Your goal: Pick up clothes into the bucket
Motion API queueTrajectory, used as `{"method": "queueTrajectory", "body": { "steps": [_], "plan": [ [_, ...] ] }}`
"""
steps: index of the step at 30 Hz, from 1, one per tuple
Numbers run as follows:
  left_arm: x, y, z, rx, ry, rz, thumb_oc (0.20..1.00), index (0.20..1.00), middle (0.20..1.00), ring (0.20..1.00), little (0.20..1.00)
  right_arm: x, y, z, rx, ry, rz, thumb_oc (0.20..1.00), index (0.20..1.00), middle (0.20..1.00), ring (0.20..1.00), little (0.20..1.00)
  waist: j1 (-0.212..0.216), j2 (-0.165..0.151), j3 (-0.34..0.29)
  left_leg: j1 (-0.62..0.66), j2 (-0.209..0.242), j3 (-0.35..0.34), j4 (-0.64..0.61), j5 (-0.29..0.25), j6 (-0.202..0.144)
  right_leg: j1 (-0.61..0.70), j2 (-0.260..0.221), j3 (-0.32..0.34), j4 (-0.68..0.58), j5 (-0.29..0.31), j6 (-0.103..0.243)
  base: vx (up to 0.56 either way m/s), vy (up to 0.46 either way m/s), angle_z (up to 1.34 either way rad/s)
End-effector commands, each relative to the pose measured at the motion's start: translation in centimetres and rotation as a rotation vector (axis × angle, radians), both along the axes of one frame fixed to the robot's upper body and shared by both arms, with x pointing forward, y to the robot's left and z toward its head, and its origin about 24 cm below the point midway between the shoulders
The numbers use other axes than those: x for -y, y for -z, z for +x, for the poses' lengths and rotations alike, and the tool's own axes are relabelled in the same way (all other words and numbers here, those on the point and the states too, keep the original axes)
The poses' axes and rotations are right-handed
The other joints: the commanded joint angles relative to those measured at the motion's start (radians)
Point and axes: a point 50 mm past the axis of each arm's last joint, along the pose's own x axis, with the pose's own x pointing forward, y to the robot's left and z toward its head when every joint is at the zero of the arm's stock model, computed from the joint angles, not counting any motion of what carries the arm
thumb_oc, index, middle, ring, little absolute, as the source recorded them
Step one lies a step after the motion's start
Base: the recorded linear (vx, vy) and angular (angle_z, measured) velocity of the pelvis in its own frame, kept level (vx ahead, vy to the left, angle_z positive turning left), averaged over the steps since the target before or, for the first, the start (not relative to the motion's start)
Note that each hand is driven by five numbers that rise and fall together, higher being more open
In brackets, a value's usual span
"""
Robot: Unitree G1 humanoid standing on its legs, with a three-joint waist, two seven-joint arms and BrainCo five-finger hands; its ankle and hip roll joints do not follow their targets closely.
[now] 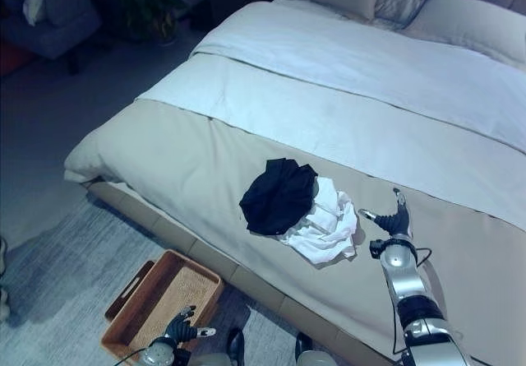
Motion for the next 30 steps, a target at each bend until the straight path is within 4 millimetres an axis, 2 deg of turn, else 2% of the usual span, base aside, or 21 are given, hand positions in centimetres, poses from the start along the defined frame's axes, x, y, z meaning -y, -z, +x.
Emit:
{"method": "queueTrajectory", "body": {
  "steps": [1, 2, 3, 4, 10, 11, 13, 19, 21, 22, 23, 24, 26, 28, 29, 30],
  "plan": [
    [0.6, -0.3, 0.9, 0.046, 0.005, -0.001, 1.0, 1.0, 1.0, 1.0, 1.0, 0.3, -1.5, 0.8, 0.056, 0.006, -0.07, 1.0, 1.0, 1.0, 1.0, 1.0, 0.007, -0.04, -0.002, -0.06, -0.062, -0.017, 0.088, -0.062, 0.035, -0.108, -0.071, -0.002, 0.15, -0.023, 0.052, -0.06, 0.034, 0.23],
    [1.0, -0.6, 1.4, 0.072, 0.026, -0.005, 1.0, 1.0, 1.0, 1.0, 1.0, 0.6, -2.7, 1.7, 0.067, 0.008, -0.115, 1.0, 1.0, 1.0, 1.0, 1.0, 0.011, -0.026, 0.024, -0.087, -0.073, -0.024, 0.104, -0.061, 0.04, -0.14, -0.075, 0.005, 0.172, -0.027, 0.049, -0.05, 0.026, 0.13],
    [1.0, -0.7, 1.5, 0.073, 0.026, -0.006, 1.0, 1.0, 1.0, 1.0, 1.0, 0.6, -2.7, 1.8, 0.068, 0.008, -0.115, 1.0, 1.0, 1.0, 1.0, 1.0, 0.011, -0.026, 0.024, -0.09, -0.073, -0.023, 0.105, -0.062, 0.04, -0.143, -0.076, 0.006, 0.174, -0.028, 0.049, -0.07, 0.064, 0.04],
    [1.5, -1.0, 2.0, 0.101, 0.05, -0.013, 1.0, 1.0, 1.0, 1.0, 1.0, 1.1, -3.7, 2.7, 0.064, 0.017, -0.154, 1.0, 1.0, 1.0, 1.0, 1.0, 0.017, -0.006, 0.05, -0.117, -0.083, -0.026, 0.118, -0.06, 0.044, -0.181, -0.08, 0.014, 0.198, -0.03, 0.046, -0.03, 0.04, -0.02],
    [2.6, -1.3, 2.9, 0.125, 0.075, -0.029, 1.0, 1.0, 1.0, 1.0, 1.0, 1.7, -5.4, 4.6, 0.025, 0.037, -0.217, 1.0, 1.0, 1.0, 1.0, 1.0, 0.026, 0.027, 0.101, -0.173, -0.092, -0.026, 0.137, -0.054, 0.047, -0.254, -0.09, 0.027, 0.242, -0.036, 0.042, -0.01, 0.032, 0.0],
    [3.1, -1.9, 3.7, 0.163, 0.09, -0.039, 1.0, 1.0, 1.0, 1.0, 1.0, 2.0, -6.7, 5.4, 0.04, 0.057, -0.239, 1.0, 1.0, 1.0, 1.0, 1.0, 0.028, 0.04, 0.132, -0.202, -0.096, -0.025, 0.158, -0.055, 0.048, -0.288, -0.098, 0.031, 0.274, -0.043, 0.041, -0.04, 0.036, -0.01],
    [3.4, -2.1, 4.1, 0.181, 0.092, -0.047, 1.0, 1.0, 1.0, 1.0, 1.0, 2.0, -7.3, 5.7, 0.052, 0.057, -0.252, 1.0, 1.0, 1.0, 1.0, 1.0, 0.029, 0.044, 0.144, -0.219, -0.099, -0.025, 0.173, -0.058, 0.048, -0.305, -0.101, 0.034, 0.289, -0.046, 0.04, -0.04, 0.026, 0.0],
    [4.3, -3.8, 6.4, 0.294, 0.086, -0.068, 1.0, 1.0, 1.0, 1.0, 1.0, 0.6, -12.1, 7.6, 0.225, 0.064, -0.328, 1.0, 1.0, 1.0, 1.0, 1.0, 0.031, 0.051, 0.205, -0.31, -0.105, -0.026, 0.245, -0.069, 0.049, -0.385, -0.112, 0.039, 0.361, -0.062, 0.036, -0.03, 0.006, 0.03],
    [4.3, -4.3, 7.2, 0.325, 0.082, -0.063, 1.0, 1.0, 1.0, 1.0, 1.0, 0.0, -14.7, 8.7, 0.273, 0.054, -0.366, 1.0, 1.0, 1.0, 1.0, 1.0, 0.032, 0.049, 0.225, -0.327, -0.108, -0.028, 0.247, -0.067, 0.047, -0.408, -0.117, 0.038, 0.376, -0.063, 0.037, -0.03, 0.007, 0.11],
    [4.4, -4.4, 7.3, 0.326, 0.081, -0.064, 1.0, 1.0, 1.0, 1.0, 1.0, 0.0, -14.7, 8.7, 0.274, 0.054, -0.366, 1.0, 1.0, 1.0, 1.0, 1.0, 0.032, 0.049, 0.225, -0.328, -0.108, -0.028, 0.248, -0.067, 0.047, -0.409, -0.117, 0.038, 0.377, -0.063, 0.037, -0.06, 0.015, 0.06],
    [4.3, -4.8, 7.9, 0.347, 0.076, -0.062, 1.0, 1.0, 1.0, 1.0, 1.0, 0.4, -15.8, 9.2, 0.229, 0.068, -0.41, 1.0, 1.0, 1.0, 1.0, 1.0, 0.036, 0.048, 0.241, -0.345, -0.11, -0.029, 0.258, -0.065, 0.046, -0.43, -0.122, 0.036, 0.393, -0.06, 0.036, -0.07, 0.006, 0.02],
    [4.4, -5.1, 8.4, 0.359, 0.075, -0.067, 1.0, 1.0, 1.0, 1.0, 1.0, 1.2, -16.0, 9.4, 0.155, 0.07, -0.458, 1.0, 1.0, 1.0, 1.0, 1.0, 0.039, 0.046, 0.253, -0.358, -0.111, -0.027, 0.268, -0.07, 0.044, -0.44, -0.125, 0.037, 0.403, -0.066, 0.036, -0.07, 0.009, 0.03],
    [4.7, -5.3, 8.6, 0.364, 0.079, -0.075, 1.0, 1.0, 1.0, 1.0, 1.0, 1.5, -16.3, 9.4, 0.146, 0.089, -0.449, 1.0, 1.0, 1.0, 1.0, 1.0, 0.039, 0.049, 0.257, -0.368, -0.113, -0.025, 0.273, -0.066, 0.045, -0.449, -0.126, 0.036, 0.407, -0.061, 0.035, -0.04, 0.004, 0.05],
    [5.3, -5.7, 9.2, 0.378, 0.105, -0.092, 1.0, 1.0, 1.0, 1.0, 1.0, 3.7, -15.3, 8.6, 0.008, 0.13, -0.46, 1.0, 1.0, 1.0, 1.0, 1.0, 0.046, 0.057, 0.272, -0.387, -0.117, -0.025, 0.295, -0.069, 0.044, -0.463, -0.131, 0.034, 0.421, -0.062, 0.033, -0.06, 0.003, 0.07],
    [5.5, -6.0, 9.4, 0.389, 0.119, -0.103, 1.0, 1.0, 1.0, 1.0, 1.0, 4.8, -15.4, 8.3, -0.052, 0.169, -0.466, 1.0, 1.0, 1.0, 1.0, 1.0, 0.051, 0.068, 0.277, -0.407, -0.12, -0.025, 0.302, -0.066, 0.044, -0.48, -0.136, 0.03, 0.431, -0.063, 0.03, -0.05, 0.007, 0.1],
    [5.5, -6.0, 9.4, 0.39, 0.119, -0.103, 1.0, 1.0, 1.0, 1.0, 1.0, 4.8, -15.4, 8.3, -0.052, 0.169, -0.466, 1.0, 1.0, 1.0, 1.0, 1.0, 0.051, 0.068, 0.277, -0.408, -0.12, -0.025, 0.304, -0.066, 0.044, -0.482, -0.136, 0.031, 0.432, -0.063, 0.03, -0.05, 0.008, 0.12]
  ]
}}
